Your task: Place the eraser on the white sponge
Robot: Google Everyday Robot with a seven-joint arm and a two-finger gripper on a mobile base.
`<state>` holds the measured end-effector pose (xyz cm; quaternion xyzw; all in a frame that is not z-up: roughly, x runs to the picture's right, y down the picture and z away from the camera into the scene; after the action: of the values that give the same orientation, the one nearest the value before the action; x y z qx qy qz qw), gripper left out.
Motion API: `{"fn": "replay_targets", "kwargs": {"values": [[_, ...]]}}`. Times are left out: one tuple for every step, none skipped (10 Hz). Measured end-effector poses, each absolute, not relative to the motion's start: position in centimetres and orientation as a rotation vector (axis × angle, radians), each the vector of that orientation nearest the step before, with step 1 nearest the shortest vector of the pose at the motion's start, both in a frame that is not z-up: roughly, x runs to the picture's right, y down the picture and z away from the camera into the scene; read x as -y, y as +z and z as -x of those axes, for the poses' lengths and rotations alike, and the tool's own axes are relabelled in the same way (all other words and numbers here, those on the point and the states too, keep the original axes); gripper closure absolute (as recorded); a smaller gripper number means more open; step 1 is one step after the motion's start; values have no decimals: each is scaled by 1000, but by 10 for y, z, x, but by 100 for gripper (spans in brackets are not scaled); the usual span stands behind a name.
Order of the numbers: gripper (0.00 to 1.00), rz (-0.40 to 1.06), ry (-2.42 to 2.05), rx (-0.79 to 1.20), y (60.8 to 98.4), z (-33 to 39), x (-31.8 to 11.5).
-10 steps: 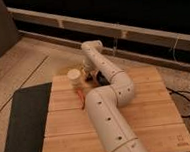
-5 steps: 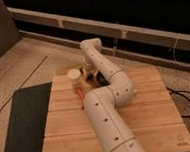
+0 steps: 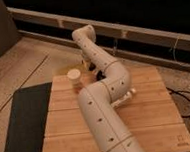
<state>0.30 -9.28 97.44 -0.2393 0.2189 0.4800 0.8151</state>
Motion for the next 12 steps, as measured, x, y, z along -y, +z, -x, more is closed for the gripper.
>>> {"fn": "replay_targets", "kwargs": {"values": [[100, 512, 1041, -481, 971, 2, 92], [100, 513, 1044, -483, 971, 3, 92], [100, 513, 1044, -484, 971, 3, 91], [100, 512, 1047, -485, 971, 0, 91], [100, 513, 1046, -485, 971, 1, 91], [100, 512, 1043, -487, 971, 2, 91], [100, 500, 1004, -490, 973, 6, 92], [100, 473, 957, -478, 977, 16, 97], [100, 446, 927, -468, 981, 23, 101], [100, 427, 919, -465, 982, 25, 105], [100, 405, 931, -455, 982, 27, 112], [100, 392, 946, -446, 981, 31, 116]]}}
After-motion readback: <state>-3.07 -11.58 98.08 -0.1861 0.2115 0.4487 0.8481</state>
